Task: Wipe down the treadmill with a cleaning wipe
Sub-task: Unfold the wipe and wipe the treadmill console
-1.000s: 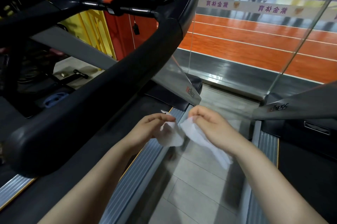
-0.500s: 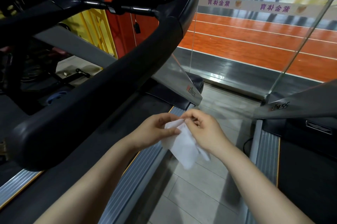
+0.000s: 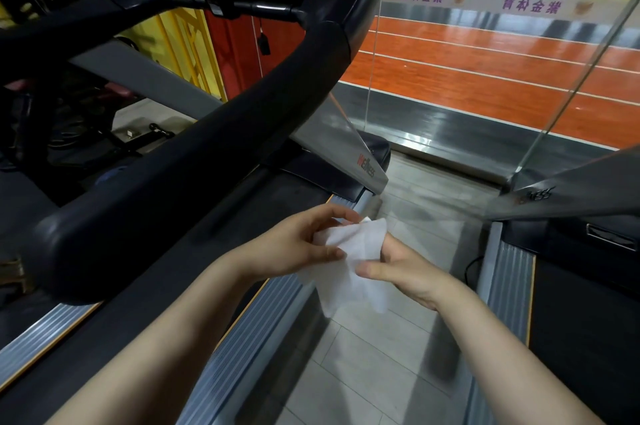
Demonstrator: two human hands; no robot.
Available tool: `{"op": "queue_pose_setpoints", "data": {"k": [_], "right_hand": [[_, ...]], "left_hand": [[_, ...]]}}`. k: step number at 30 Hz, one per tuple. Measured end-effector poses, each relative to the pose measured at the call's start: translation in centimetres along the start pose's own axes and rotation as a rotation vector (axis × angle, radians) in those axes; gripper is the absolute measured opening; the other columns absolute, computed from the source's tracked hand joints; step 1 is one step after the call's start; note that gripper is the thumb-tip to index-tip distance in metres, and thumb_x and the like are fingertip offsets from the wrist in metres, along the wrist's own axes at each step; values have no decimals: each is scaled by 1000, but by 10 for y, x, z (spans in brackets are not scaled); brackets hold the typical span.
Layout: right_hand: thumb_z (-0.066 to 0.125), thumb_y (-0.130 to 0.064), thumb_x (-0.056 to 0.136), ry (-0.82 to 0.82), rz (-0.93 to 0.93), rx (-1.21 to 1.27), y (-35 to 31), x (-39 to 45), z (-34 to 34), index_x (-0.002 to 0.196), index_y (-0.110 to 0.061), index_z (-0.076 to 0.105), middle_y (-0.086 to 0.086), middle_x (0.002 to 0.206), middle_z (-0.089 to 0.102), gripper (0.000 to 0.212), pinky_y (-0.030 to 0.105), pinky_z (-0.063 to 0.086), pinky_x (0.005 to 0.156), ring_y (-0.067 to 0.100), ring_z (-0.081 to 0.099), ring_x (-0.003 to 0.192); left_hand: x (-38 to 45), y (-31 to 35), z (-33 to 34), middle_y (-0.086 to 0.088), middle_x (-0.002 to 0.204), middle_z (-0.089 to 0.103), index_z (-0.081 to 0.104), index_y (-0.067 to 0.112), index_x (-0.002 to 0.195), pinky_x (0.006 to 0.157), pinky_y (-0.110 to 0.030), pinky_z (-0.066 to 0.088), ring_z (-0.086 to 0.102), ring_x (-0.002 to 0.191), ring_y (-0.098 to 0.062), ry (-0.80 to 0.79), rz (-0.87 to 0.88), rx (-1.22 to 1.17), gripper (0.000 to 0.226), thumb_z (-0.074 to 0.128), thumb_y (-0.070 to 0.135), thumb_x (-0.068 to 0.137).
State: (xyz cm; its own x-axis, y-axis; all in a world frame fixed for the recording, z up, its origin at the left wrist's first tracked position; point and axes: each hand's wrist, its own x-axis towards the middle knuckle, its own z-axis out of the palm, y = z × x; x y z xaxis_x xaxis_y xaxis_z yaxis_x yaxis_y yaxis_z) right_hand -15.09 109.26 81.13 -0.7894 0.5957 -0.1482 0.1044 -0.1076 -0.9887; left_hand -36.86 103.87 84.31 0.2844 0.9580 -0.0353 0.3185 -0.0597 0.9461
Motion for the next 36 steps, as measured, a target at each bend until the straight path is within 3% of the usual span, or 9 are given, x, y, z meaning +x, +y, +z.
{"op": "queue_pose_setpoints", "data": {"k": [3,6,10,18,23,26,30,34,36], "right_hand": [[73,-16,76,13,42,65,-1,-2,-1,125,-6,62,17,122,67,51,41,47,102,30,62,116],[66,-7,81,26,93,183,4,-8,-3,125,-4,62,18,121,67,44,38,49,100,28,63,114],[66,-6,86,102,174,327,4,-11,0,125,-5,61,16,117,69,40,31,55,83,25,67,107],[53,-23,99,232,195,-158,1,17,29,117,-21,63,-4,108,73,21,38,53,96,12,68,103],[48,-31,98,144,140,-451,8,56,89,135,-25,48,-9,125,61,37,37,45,104,9,56,117],[50,-31,93,91,127,-539,8,81,137,128,-22,52,-8,118,63,36,36,47,99,11,57,113],[55,-11,87,43,143,-465,9,112,212,119,-19,61,-2,115,67,33,34,47,100,14,60,115],[60,-45,92,123,242,-487,10,140,289,135,-23,51,-6,130,53,49,32,38,108,17,49,128],[51,-46,95,84,214,-547,6,159,327,121,-13,62,2,120,65,43,39,47,100,21,60,115]], "left_hand": [[-2,0,-2,4,115,65,61,39,120,87,-38,54,64,102,-19,32,-11,-15,43,73,18,84],[-6,-3,-3,-2,97,65,62,38,115,77,-41,51,59,86,-20,58,-36,-27,38,74,22,83],[-8,-12,-1,10,97,62,58,42,112,82,-33,52,60,87,-12,119,-66,261,33,71,21,90],[-64,-66,-15,9,123,60,55,21,129,96,-23,45,59,112,-9,300,-302,480,34,60,19,96],[-147,-102,-36,9,128,58,57,21,133,93,-13,36,55,120,-8,480,-471,528,39,62,23,95],[-205,-112,-55,10,124,59,56,23,128,92,-15,39,56,115,-8,536,-527,541,35,63,24,93],[-278,-124,-89,11,125,57,51,27,123,86,-17,36,54,116,-12,662,-586,532,30,61,25,95],[-335,-127,-131,18,132,48,50,25,135,97,-15,31,43,127,-2,775,-571,559,39,58,24,97],[-358,-131,-159,17,133,47,49,26,137,98,-15,30,42,130,-4,797,-543,574,40,57,23,98]]}}
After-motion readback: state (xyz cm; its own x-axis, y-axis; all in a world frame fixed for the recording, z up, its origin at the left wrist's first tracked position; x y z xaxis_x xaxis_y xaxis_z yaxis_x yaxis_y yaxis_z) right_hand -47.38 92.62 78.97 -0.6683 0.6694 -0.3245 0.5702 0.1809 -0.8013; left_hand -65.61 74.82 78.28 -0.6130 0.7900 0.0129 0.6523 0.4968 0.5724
